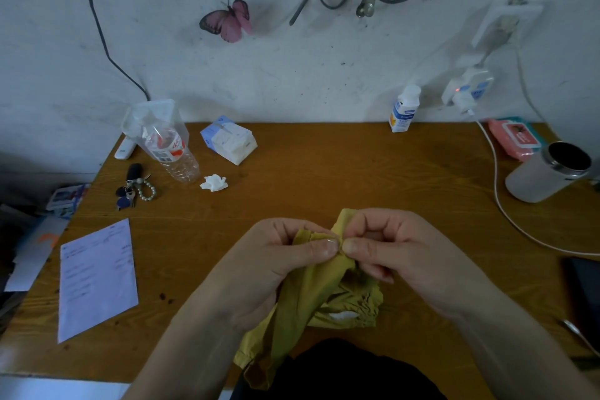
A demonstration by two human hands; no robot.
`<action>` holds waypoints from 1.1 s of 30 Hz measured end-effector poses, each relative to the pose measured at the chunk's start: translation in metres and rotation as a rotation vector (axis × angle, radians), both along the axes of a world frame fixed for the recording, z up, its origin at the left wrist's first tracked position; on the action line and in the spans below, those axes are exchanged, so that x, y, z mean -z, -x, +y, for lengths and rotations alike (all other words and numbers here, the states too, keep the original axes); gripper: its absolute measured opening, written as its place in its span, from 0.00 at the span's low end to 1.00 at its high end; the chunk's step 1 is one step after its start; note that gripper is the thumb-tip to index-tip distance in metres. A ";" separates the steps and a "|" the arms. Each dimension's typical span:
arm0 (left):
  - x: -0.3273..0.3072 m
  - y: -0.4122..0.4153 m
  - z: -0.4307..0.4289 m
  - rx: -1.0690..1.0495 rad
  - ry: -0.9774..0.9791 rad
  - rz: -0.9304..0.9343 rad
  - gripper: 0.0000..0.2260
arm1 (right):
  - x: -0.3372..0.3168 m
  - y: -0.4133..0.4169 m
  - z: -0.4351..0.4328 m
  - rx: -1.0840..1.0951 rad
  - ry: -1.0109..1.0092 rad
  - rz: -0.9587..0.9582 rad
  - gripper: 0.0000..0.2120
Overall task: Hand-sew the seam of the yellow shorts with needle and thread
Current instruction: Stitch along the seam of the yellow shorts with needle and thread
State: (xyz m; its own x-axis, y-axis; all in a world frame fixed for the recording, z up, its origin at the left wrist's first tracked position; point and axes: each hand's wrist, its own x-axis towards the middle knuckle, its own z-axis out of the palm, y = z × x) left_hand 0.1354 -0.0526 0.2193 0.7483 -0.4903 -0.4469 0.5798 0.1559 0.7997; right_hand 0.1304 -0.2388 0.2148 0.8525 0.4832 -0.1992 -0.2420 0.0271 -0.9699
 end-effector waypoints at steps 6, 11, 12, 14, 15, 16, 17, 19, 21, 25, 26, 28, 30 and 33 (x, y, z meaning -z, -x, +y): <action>0.002 0.002 -0.002 0.004 0.062 0.020 0.04 | 0.006 0.002 0.003 0.059 -0.135 0.026 0.09; 0.002 0.002 -0.004 -0.009 0.059 0.001 0.05 | 0.009 0.002 0.005 0.066 -0.146 0.019 0.07; 0.002 0.002 -0.003 -0.014 0.059 -0.008 0.06 | 0.009 0.002 0.004 0.066 -0.156 0.021 0.07; 0.003 0.002 -0.004 -0.047 0.042 -0.006 0.09 | 0.010 0.003 0.002 0.069 -0.182 0.019 0.06; 0.004 0.003 -0.004 -0.055 0.034 -0.002 0.10 | 0.011 0.003 0.002 0.075 -0.189 0.018 0.05; 0.003 0.004 -0.006 -0.045 0.035 -0.006 0.10 | 0.012 0.003 0.003 0.086 -0.192 0.016 0.04; 0.003 0.005 -0.007 -0.032 0.037 -0.012 0.09 | 0.012 0.003 0.003 0.098 -0.188 0.012 0.03; 0.003 0.005 -0.008 -0.049 0.007 -0.016 0.08 | 0.012 0.003 0.005 0.118 -0.128 -0.025 0.03; 0.004 0.004 -0.006 -0.089 -0.039 -0.014 0.07 | 0.012 0.003 0.006 0.165 0.072 -0.184 0.03; 0.002 0.006 -0.006 -0.107 -0.040 -0.009 0.08 | 0.009 0.004 0.008 0.343 0.440 -0.697 0.07; 0.003 0.006 -0.006 -0.109 -0.031 -0.010 0.09 | 0.009 0.005 0.011 0.347 0.473 -0.785 0.08; 0.003 0.007 -0.008 -0.107 -0.038 -0.037 0.07 | 0.011 0.007 0.017 0.359 0.509 -0.937 0.09; 0.002 0.007 -0.009 -0.115 -0.081 -0.084 0.06 | 0.013 0.009 0.023 0.416 0.443 -1.020 0.09; 0.003 0.007 -0.009 -0.164 -0.172 -0.170 0.06 | 0.018 0.010 0.027 0.531 0.360 -1.024 0.06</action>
State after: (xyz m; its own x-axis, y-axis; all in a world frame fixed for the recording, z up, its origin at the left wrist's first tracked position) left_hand 0.1286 -0.0617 0.2162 0.8825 -0.2845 -0.3745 0.4135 0.0900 0.9060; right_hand 0.1205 -0.2114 0.1970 0.7693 0.0802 0.6338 0.6025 -0.4208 -0.6781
